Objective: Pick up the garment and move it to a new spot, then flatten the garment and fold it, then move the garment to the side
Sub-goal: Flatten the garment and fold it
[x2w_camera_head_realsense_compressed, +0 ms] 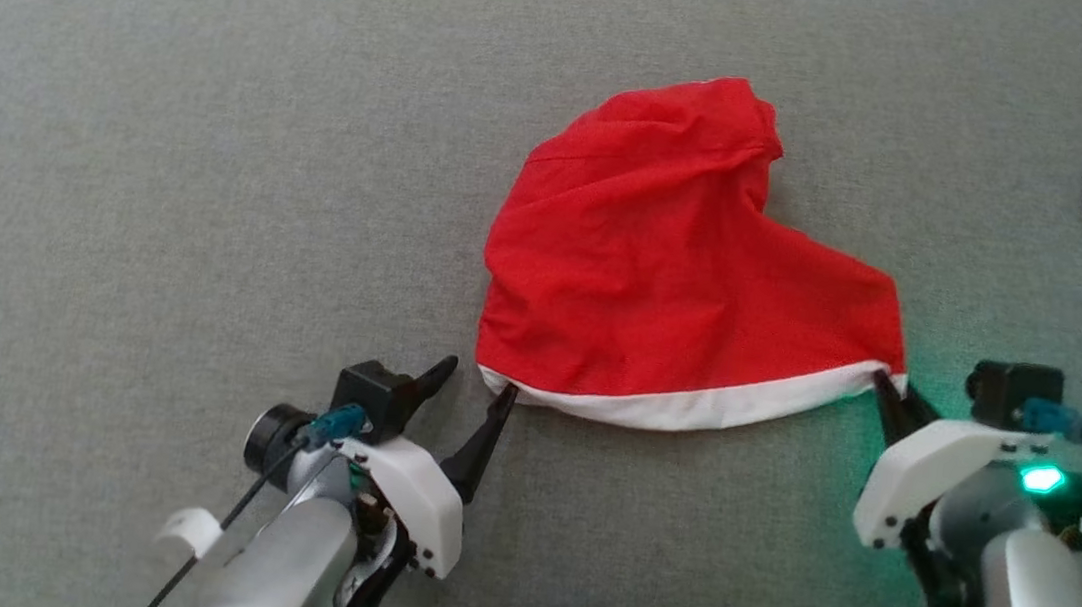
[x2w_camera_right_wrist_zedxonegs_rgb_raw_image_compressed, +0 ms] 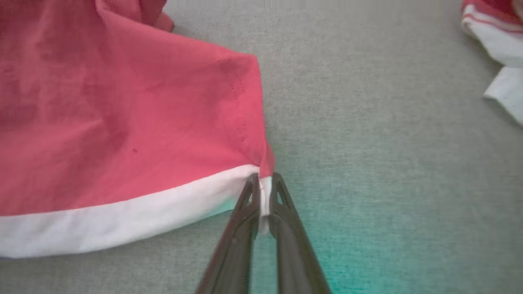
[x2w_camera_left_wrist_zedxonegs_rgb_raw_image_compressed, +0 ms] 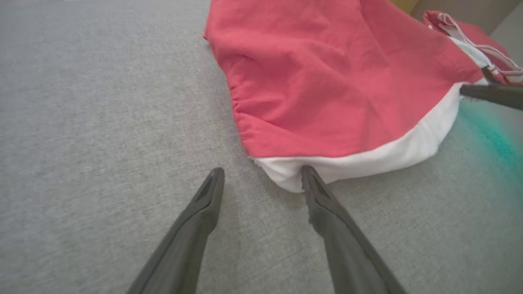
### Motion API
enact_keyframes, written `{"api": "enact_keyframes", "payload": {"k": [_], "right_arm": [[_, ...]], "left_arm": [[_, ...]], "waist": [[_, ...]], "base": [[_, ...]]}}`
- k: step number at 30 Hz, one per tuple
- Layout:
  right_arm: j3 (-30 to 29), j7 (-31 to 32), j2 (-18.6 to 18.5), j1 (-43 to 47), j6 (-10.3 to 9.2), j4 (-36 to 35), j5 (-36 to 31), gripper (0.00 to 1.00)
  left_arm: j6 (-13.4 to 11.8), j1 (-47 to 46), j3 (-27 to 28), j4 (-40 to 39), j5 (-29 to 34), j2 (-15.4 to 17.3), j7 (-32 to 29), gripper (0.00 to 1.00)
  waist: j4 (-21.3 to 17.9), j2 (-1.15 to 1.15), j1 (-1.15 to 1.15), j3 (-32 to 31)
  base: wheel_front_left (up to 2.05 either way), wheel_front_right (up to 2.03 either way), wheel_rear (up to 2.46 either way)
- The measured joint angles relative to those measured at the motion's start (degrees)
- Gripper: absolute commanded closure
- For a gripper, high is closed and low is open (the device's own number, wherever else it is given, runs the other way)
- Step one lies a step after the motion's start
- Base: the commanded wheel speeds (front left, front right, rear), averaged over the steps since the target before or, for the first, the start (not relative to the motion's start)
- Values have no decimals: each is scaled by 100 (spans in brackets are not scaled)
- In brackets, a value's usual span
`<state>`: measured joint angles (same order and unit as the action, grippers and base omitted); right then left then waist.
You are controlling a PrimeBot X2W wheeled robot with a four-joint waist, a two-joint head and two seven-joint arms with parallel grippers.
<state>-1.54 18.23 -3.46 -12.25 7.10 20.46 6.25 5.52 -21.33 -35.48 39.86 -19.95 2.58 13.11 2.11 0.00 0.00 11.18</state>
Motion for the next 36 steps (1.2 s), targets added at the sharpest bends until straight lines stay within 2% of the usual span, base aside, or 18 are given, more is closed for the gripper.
{"api": "enact_keyframes", "payload": {"k": [10, 15, 27, 36], "right_arm": [[-687, -66, -8, -294, 0, 49, -535, 100], [-811, -116, -1, -409, 0, 100, -608, 100], [-844, -183, 2, -487, 0, 223, -684, 100], [-809, -192, 5, -477, 0, 224, -684, 100]], "left_arm": [[-5, -266, -270, 342, -98, -4, 69, 0], [2, -378, -357, 445, -100, -3, 119, 0], [154, -452, -948, 502, -521, 5, 159, 0], [162, -446, -1434, 100, -1021, 387, -442, 0]], "waist": [[-176, 0, 0, 56], [-230, 0, 0, 103], [-292, 0, 0, 98], [-310, 0, 0, -34]], "base": [[0, 0, 0], [0, 0, 0], [0, 0, 0], [0, 0, 0]]}}
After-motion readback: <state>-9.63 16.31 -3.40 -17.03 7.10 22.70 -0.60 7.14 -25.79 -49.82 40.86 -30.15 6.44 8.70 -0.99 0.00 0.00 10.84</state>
